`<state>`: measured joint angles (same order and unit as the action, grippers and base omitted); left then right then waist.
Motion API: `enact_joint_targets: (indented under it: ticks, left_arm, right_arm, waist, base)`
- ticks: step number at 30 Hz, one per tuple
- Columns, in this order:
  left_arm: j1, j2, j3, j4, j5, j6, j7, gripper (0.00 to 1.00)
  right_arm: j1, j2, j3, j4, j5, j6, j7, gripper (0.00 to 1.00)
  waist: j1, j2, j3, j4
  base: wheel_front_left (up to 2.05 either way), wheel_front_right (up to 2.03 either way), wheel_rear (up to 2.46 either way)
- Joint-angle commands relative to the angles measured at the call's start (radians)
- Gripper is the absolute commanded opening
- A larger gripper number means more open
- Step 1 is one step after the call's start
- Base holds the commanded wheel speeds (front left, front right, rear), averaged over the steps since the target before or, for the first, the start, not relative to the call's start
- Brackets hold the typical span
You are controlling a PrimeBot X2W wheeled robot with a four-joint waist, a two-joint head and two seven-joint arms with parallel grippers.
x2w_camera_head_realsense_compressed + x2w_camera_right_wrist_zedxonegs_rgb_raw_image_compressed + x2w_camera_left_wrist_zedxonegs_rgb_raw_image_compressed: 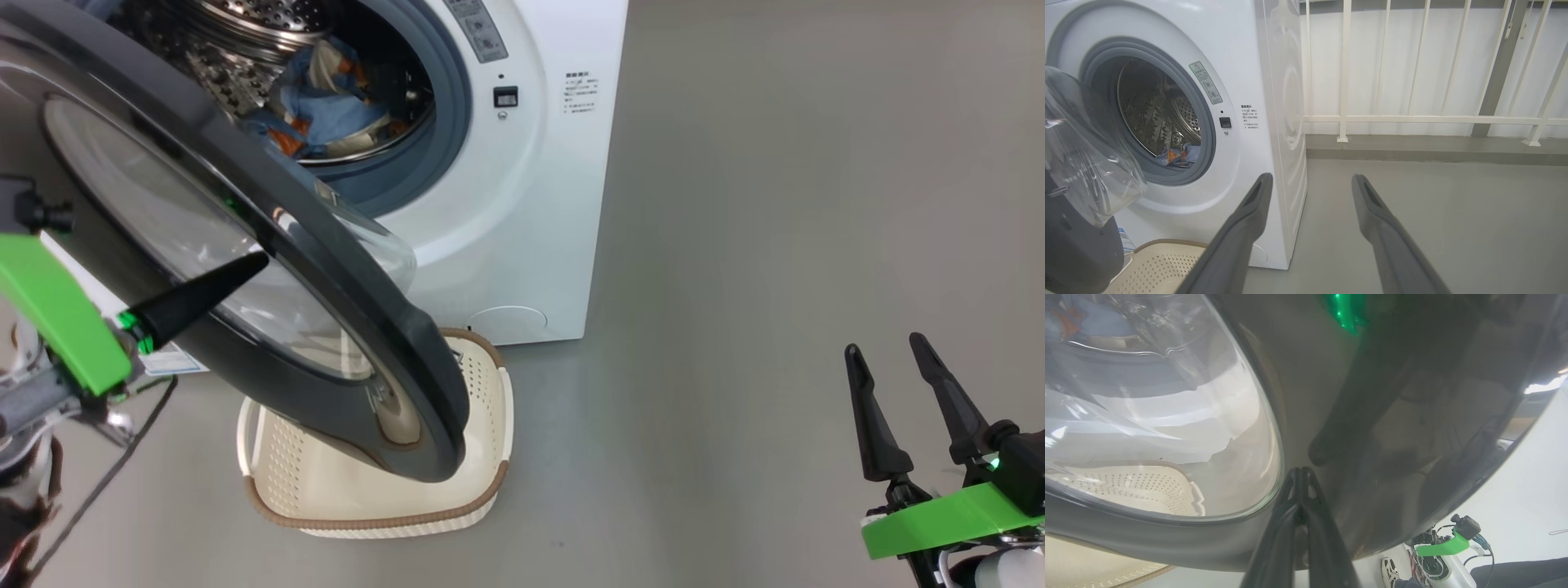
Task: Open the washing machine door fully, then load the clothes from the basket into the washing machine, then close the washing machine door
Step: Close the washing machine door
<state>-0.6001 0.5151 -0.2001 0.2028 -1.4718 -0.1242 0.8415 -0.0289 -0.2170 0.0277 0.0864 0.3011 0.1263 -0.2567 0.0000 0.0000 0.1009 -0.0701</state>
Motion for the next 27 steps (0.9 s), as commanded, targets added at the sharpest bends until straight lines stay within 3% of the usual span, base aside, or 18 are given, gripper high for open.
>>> enact_joint_targets:
  ticks: [1,3,4,6,7,8,9,10,27]
  left_arm:
    - [-0.002,0.053,0.046,-0.025,-0.012,-0.007,-0.011,0.00]
    - [0.026,0.060,0.048,-0.034,-0.009,-0.007,-0.025,0.02]
    - [0.043,0.063,0.045,-0.037,-0.004,-0.007,-0.030,0.21]
    - [0.077,0.070,0.041,-0.043,0.003,-0.007,-0.045,0.40]
    - [0.092,0.071,0.039,-0.043,0.005,-0.007,-0.053,0.55]
    - [0.092,0.071,0.039,-0.043,0.005,-0.007,-0.053,0.55]
    - [0.108,0.073,0.037,-0.045,0.007,-0.007,-0.062,0.92]
    - [0.122,0.074,0.035,-0.046,0.011,-0.007,-0.072,1.00]
    - [0.341,0.053,-0.017,-0.048,0.050,-0.007,-0.375,1.00]
  right_arm:
    - [-0.006,-0.020,0.023,-0.022,-0.007,0.004,-0.005,1.00]
    - [-0.007,-0.020,0.031,-0.021,-0.006,0.004,-0.005,1.00]
    - [-0.007,-0.020,0.035,-0.021,-0.006,0.004,-0.005,1.00]
    - [-0.006,-0.020,0.043,-0.021,-0.005,0.004,-0.005,1.00]
    - [-0.006,-0.021,0.045,-0.020,-0.004,0.004,-0.005,1.00]
    - [-0.006,-0.021,0.045,-0.020,-0.004,0.004,-0.005,1.00]
    - [-0.006,-0.021,0.049,-0.019,-0.004,0.004,-0.005,1.00]
    - [-0.006,-0.021,0.054,-0.018,-0.003,0.004,-0.005,1.00]
    - [-0.015,-0.017,0.079,-0.009,-0.001,0.004,-0.005,1.00]
  waist:
    - [0.0000,0.0000,-0.007,0.008]
    - [0.0000,0.0000,-0.011,0.014]
    - [0.0000,0.0000,-0.014,0.019]
    - [0.0000,0.0000,-0.017,0.025]
    - [0.0000,0.0000,-0.018,0.030]
    - [0.0000,0.0000,-0.018,0.030]
    - [0.0000,0.0000,-0.019,0.033]
    - [0.0000,0.0000,-0.020,0.037]
    - [0.0000,0.0000,-0.026,0.083]
  base:
    - [0.00,0.00,0.00]
    - [0.00,0.00,0.00]
    - [0.00,0.00,0.00]
    - [0.00,0.00,0.00]
    - [0.00,0.00,0.00]
    - [0.00,0.00,0.00]
    - [0.00,0.00,0.00]
    - [0.00,0.00,0.00]
    - [0.00,0.00,0.00]
